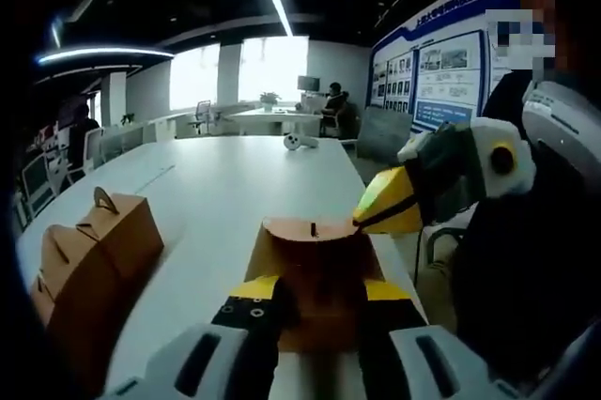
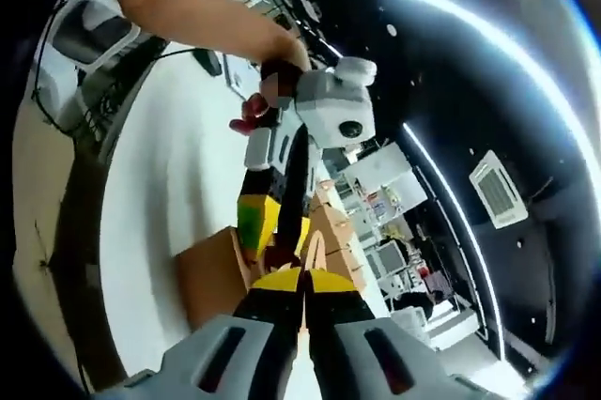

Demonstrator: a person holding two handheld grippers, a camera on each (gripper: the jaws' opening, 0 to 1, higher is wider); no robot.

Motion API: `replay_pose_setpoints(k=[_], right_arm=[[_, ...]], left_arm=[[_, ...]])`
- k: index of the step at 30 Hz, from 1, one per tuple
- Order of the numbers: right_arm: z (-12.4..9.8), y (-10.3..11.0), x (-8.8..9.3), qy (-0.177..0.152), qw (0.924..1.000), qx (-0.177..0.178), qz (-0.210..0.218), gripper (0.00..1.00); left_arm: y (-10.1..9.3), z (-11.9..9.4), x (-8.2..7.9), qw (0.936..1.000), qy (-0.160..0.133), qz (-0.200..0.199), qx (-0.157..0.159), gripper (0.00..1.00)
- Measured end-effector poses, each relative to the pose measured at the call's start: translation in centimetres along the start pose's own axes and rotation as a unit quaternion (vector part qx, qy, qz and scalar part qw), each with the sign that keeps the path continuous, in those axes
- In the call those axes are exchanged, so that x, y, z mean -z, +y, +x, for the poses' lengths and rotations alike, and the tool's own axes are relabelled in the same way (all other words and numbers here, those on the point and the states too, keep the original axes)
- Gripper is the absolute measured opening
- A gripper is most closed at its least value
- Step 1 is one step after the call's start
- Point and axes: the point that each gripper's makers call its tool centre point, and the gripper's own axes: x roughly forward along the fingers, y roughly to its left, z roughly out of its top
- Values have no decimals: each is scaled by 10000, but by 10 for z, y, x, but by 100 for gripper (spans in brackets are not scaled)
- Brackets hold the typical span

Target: Pick up one paper box from the group, open the paper box, and remove the item inside

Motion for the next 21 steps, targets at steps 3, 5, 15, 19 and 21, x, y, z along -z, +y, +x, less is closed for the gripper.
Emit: replay_pose_setpoints(k=[3,5,15,19,21], right_arm=[[-6,-10,4,-230,9965,97,796,2],[-11,-18,5,-395,9881,169,1475,2],[-33,-41,32,-1148,8756,213,4687,2],[-39,-44,50,-1378,8097,295,5696,2],[-42,-44,60,-1438,7741,318,6157,2]], left_arm=[[0,0,0,10000,25,-6,-15,33],[0,0,1,10000,45,-15,-35,33],[0,1,1,9999,109,-32,-15,32],[0,1,1,9999,101,-35,-9,32],[0,1,1,9999,109,-39,-4,32]])
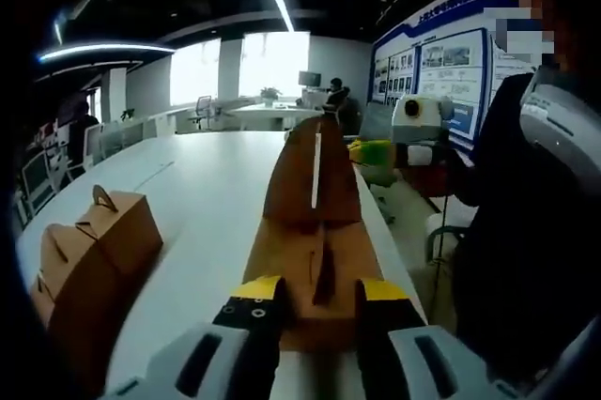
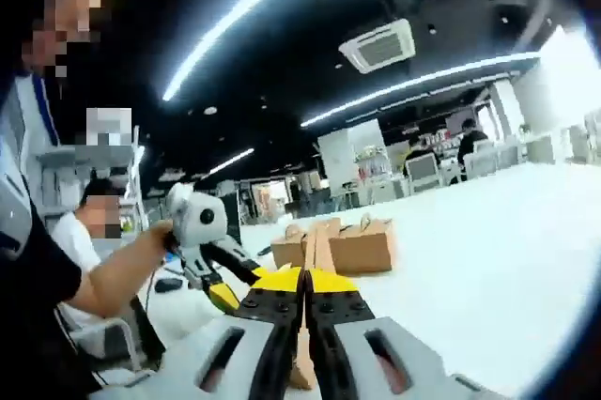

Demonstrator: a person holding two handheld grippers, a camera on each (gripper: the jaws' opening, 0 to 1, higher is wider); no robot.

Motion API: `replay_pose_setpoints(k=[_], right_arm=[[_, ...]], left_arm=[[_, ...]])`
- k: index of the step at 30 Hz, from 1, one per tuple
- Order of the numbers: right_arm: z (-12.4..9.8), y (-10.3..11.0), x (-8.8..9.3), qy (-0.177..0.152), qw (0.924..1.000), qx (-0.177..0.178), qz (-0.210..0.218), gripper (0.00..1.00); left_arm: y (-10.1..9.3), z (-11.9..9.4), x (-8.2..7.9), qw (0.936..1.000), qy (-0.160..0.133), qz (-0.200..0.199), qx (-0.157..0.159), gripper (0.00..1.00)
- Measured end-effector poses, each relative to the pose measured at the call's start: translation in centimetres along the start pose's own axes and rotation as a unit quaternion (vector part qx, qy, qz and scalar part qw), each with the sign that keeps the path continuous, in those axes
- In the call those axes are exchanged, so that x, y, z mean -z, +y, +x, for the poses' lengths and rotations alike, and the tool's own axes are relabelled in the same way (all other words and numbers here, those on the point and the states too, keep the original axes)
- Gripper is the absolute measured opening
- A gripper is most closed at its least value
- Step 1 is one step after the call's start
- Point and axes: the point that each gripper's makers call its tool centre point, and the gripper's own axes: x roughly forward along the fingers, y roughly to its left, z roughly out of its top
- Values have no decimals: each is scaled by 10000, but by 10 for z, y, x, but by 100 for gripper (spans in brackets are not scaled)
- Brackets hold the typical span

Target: Pick up one paper box from the group, open the paper box, and remove the item inside

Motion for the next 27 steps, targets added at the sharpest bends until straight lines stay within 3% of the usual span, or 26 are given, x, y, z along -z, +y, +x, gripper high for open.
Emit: replay_pose_setpoints(k=[2,6,12,15,16,19,21,24,26,27], right_arm=[[-4,-10,4,-9,9994,98,332,2],[-10,-21,12,14,9986,248,460,2],[-17,-36,30,-83,9776,301,2082,2],[-17,-42,48,103,9771,511,2062,3],[-17,-41,50,78,9734,501,2236,3],[-17,-43,48,54,9744,501,2192,3],[-15,-37,25,-165,9833,317,1786,3],[-10,-25,-13,-470,9963,235,683,10],[-6,-18,-40,-670,9973,227,-194,22],[-4,-13,-54,-790,9943,211,-678,30]], left_arm=[[0,0,0,10000,11,1,11,32],[0,0,0,10000,-22,-3,43,32],[-2,1,0,10000,-12,-3,48,31],[-2,1,0,10000,-54,-16,67,31],[-2,2,0,10000,-65,-21,72,31],[-2,2,0,10000,-53,-20,61,31],[-2,2,0,10000,-51,-32,50,31],[-2,3,-1,10000,-29,-7,-5,31],[-2,3,-1,10000,-38,-16,9,31],[-1,3,-1,10000,-53,-22,24,31]])
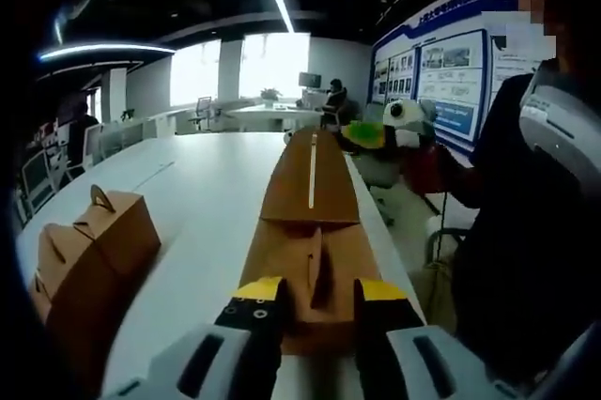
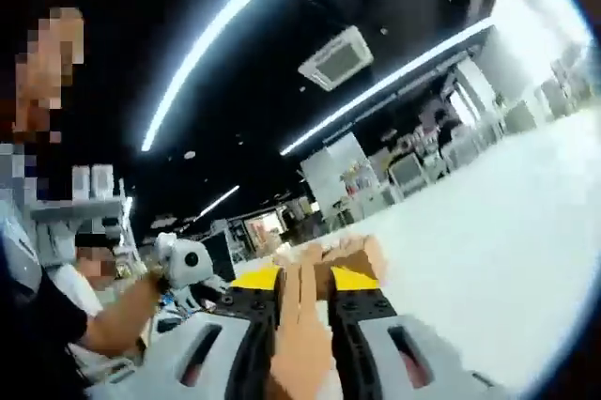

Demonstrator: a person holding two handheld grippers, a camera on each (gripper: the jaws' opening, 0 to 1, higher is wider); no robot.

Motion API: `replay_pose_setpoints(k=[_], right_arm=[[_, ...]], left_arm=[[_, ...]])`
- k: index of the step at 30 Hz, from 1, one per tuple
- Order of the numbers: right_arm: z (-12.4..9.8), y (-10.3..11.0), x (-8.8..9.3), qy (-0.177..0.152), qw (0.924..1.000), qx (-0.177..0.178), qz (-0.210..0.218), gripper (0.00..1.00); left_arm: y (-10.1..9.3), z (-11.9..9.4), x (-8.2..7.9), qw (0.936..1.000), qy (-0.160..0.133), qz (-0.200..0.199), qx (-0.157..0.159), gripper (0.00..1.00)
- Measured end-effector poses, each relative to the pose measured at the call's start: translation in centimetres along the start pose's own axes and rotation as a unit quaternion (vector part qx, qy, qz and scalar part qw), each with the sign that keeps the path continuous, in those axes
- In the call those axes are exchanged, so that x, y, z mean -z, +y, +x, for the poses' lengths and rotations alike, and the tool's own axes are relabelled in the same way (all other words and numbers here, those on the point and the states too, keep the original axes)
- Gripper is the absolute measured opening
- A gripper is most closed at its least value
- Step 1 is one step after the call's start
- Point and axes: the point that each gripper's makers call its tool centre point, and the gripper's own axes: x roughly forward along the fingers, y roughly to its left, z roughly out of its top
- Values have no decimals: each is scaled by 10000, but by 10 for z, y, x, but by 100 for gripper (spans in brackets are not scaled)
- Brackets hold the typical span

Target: Pick up one paper box from the group, open the paper box, and remove the item inside

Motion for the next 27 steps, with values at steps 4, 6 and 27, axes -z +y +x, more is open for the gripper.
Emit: replay_pose_setpoints(k=[4,6,27], right_arm=[[14,39,-38,-399,9835,-540,-1682,31],[20,61,-42,-459,9674,-782,-2365,28],[42,2,91,1925,8804,-316,-4323,3]], left_arm=[[0,0,0,10000,-26,-14,11,31],[-1,1,-1,10000,-34,-26,21,31],[-3,7,-1,10000,-9,-30,73,28]])
